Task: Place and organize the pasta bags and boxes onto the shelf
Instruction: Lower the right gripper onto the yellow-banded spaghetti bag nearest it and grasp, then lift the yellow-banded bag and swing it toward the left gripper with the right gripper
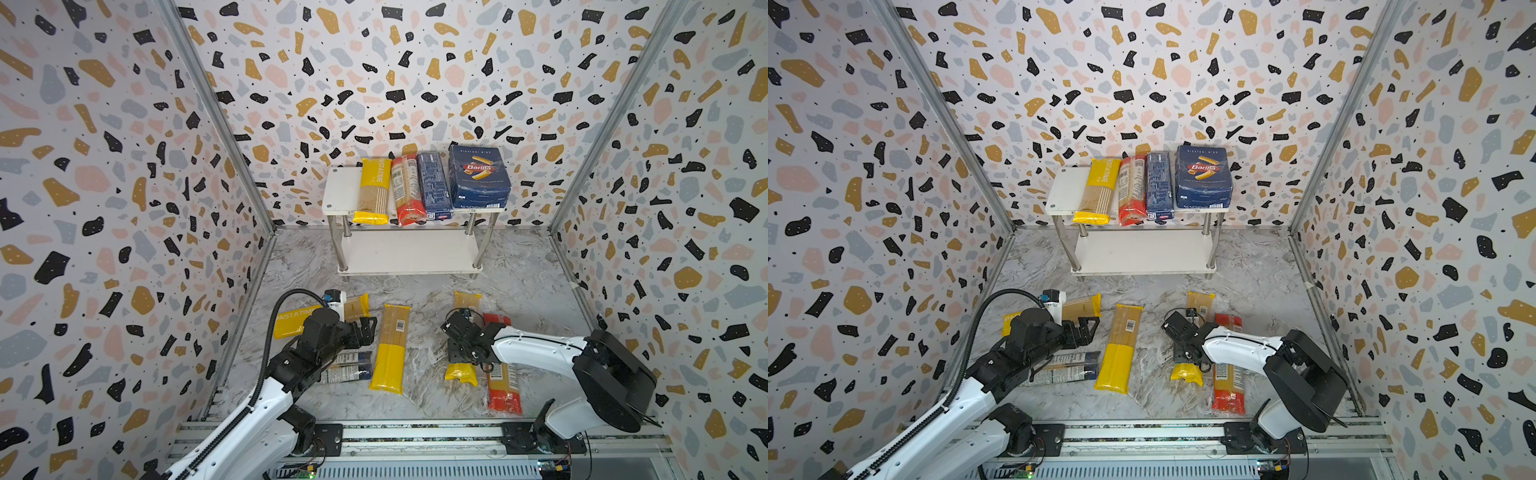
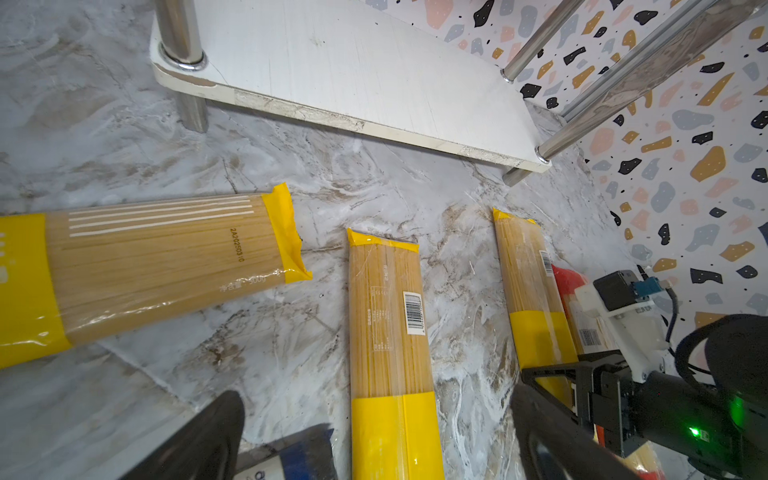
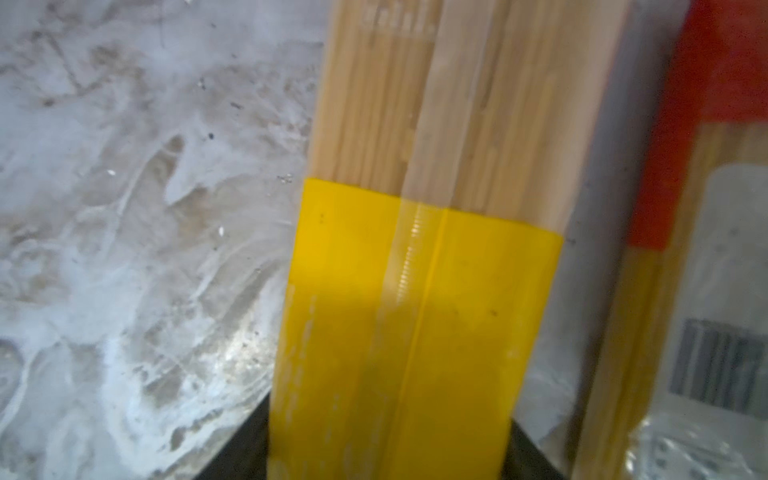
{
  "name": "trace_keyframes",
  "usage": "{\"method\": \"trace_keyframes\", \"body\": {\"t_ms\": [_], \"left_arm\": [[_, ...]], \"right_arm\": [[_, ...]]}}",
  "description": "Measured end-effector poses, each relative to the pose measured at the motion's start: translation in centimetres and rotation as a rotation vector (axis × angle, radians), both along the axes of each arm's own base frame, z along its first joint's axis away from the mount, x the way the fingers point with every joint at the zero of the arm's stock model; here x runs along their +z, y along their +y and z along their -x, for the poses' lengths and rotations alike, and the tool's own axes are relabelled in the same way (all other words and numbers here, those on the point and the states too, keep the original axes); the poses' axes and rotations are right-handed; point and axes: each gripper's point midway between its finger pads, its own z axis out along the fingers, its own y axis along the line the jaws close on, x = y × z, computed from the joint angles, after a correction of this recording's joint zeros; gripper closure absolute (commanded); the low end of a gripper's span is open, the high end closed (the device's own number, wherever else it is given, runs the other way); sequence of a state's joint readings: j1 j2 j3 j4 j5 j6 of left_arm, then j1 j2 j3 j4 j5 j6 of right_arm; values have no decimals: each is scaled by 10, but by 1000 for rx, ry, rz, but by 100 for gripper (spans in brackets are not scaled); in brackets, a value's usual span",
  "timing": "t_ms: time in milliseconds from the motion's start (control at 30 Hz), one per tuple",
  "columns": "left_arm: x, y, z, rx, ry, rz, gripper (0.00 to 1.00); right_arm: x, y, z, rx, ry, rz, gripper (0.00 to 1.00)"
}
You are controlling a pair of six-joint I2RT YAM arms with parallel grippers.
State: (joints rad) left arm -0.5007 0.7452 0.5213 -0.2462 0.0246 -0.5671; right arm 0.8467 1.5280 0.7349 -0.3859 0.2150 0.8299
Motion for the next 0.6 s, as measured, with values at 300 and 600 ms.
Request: {"method": "trace_keyframes", "body": {"t_ms": [300,600], "left_arm": [[10,3,1,7,-21,-2,0],[-4,5,-4,27,20,-39,0]], "right_arm": [[12,11,-2,14,-42,-108,79],[25,10,37,84,34,-277,83]]}}
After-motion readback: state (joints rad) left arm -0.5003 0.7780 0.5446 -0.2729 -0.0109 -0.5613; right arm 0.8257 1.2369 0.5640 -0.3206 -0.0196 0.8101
